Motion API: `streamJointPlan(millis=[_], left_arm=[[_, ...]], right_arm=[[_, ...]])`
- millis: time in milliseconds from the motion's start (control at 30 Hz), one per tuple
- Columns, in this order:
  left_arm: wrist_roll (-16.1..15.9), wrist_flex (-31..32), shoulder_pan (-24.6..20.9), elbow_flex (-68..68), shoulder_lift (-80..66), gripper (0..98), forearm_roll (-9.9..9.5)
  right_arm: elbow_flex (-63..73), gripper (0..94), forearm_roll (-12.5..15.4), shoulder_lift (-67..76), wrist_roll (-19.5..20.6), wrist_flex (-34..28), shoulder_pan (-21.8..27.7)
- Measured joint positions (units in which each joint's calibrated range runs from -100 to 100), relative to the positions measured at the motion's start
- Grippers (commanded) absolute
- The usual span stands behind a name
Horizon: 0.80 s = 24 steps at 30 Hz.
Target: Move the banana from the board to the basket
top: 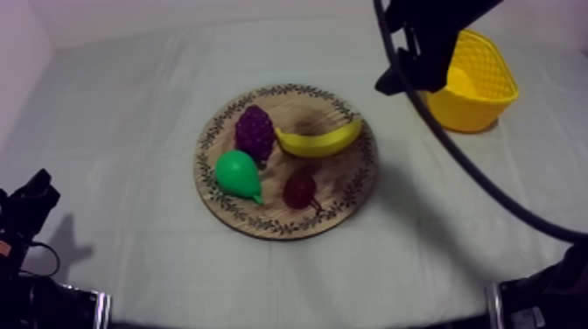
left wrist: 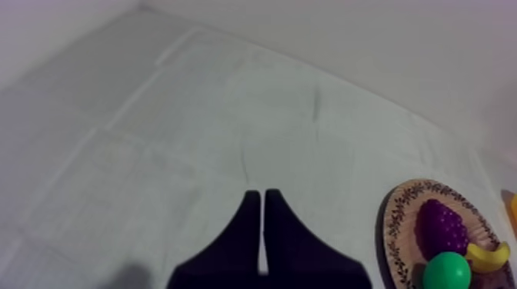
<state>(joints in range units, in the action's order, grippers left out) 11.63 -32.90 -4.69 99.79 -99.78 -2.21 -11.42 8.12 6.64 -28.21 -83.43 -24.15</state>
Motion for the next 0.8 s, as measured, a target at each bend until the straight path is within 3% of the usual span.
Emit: streamJointPlan(millis=[800], left_arm=[[0.0,0.0,0.0,0.0,0.0,0.1,0.00]], right_arm=[[4.6,63.3,-1.9,-22.3,-2.9,4.3,-3.4]])
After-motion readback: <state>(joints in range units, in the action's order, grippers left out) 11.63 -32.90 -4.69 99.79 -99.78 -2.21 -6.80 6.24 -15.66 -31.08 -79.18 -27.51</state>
